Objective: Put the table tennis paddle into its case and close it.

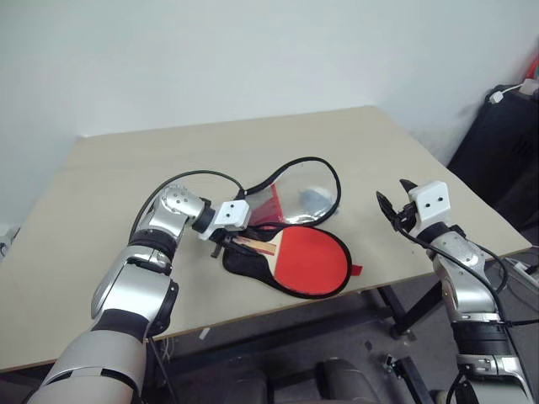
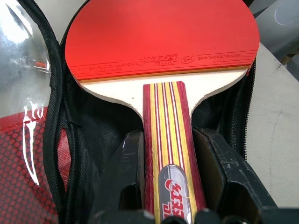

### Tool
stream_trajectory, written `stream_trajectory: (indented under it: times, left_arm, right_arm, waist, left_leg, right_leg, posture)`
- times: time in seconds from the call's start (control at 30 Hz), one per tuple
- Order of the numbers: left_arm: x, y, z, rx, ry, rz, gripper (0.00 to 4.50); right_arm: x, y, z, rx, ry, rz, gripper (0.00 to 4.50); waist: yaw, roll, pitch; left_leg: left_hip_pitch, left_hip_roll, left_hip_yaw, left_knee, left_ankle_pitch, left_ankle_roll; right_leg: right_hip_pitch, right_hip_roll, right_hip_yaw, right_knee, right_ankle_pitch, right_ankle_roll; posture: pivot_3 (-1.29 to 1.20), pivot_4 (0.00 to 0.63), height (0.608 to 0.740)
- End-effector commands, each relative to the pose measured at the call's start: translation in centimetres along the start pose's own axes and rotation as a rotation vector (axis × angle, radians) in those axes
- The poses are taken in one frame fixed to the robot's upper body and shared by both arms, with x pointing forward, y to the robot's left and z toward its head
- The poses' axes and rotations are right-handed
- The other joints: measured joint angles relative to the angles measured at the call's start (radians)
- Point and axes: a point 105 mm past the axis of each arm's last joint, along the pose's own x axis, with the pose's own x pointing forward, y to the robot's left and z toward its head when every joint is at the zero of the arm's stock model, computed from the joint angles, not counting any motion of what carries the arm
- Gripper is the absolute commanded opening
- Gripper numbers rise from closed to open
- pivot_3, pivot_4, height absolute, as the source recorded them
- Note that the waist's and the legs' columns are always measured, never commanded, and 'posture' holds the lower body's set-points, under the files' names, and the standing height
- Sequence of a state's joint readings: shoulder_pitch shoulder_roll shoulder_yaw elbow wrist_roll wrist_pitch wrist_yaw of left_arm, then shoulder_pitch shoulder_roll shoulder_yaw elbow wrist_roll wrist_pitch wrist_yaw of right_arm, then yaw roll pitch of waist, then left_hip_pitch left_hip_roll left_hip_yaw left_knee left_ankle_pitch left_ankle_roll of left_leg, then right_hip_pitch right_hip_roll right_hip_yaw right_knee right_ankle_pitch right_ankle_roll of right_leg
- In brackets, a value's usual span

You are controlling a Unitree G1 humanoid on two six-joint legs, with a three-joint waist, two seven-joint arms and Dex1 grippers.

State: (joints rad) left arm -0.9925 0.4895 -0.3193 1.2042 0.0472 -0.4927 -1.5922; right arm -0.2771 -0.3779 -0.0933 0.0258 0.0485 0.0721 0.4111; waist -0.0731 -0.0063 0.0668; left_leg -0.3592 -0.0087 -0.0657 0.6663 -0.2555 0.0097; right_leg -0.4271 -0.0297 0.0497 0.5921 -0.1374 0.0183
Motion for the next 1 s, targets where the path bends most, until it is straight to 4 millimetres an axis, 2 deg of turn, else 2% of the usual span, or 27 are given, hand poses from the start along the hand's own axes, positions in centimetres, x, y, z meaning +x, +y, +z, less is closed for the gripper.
stream_trajectory:
  times: [0.03,0.5,0.57,0.63,0.73,1.0]
  left_arm:
    - [-1.0,1.01,1.09,0.061,0.0,0.041,1.17]
    - [-0.99,1.0,0.79,0.036,0.001,0.051,1.17]
    - [-0.95,1.07,0.81,0.026,-0.003,0.054,1.86]
    - [-0.92,1.17,0.82,0.031,-0.001,0.065,2.23]
    - [-0.87,1.32,0.8,0.049,0.003,0.083,3.03]
    - [-0.73,1.84,1.32,0.05,-0.024,0.115,3.03]
  right_arm:
    - [-0.1,-0.34,1.62,-0.004,-0.055,-0.016,2.94]
    - [-0.25,0.44,1.53,0.013,-0.048,0.003,2.94]
    - [-0.29,0.48,1.53,0.014,-0.047,0.006,2.94]
    - [-0.32,0.48,1.52,0.014,-0.046,0.007,2.94]
    - [-0.34,0.45,1.52,0.014,-0.045,0.007,2.94]
    - [-0.17,0.58,1.61,0.015,-0.047,0.015,2.94]
  waist:
    - [0.001,0.0,0.0]
    - [0.002,0.0,0.0]
    - [0.002,0.0,0.0]
    - [0.002,0.0,0.0]
    - [0.002,0.0,0.0]
    - [0.002,0.0,0.0]
  left_leg:
    - [0.0,0.0,0.0,0.0,0.0,0.0]
    - [0.0,0.0,0.0,0.001,0.0,0.0]
    - [0.0,0.0,0.0,0.001,0.0,0.0]
    - [0.0,0.0,0.0,0.001,0.0,0.0]
    - [0.0,0.0,0.0,0.001,0.0,0.0]
    - [0.0,0.0,0.0,0.001,0.0,0.0]
  right_leg:
    - [0.0,0.0,0.0,0.0,0.0,0.0]
    - [0.001,0.0,0.001,0.0,0.001,0.001]
    - [0.001,0.001,0.001,0.0,0.001,0.002]
    - [0.001,0.001,0.002,0.0,0.001,0.002]
    - [0.001,0.001,0.002,0.0,0.001,0.002]
    - [0.001,0.001,0.002,0.0,0.002,0.003]
  posture:
    - [0.0,0.0,0.74]
    - [0.0,0.0,0.74]
    - [0.0,0.0,0.74]
    - [0.0,0.0,0.74]
    - [0.0,0.0,0.74]
    - [0.0,0.0,0.74]
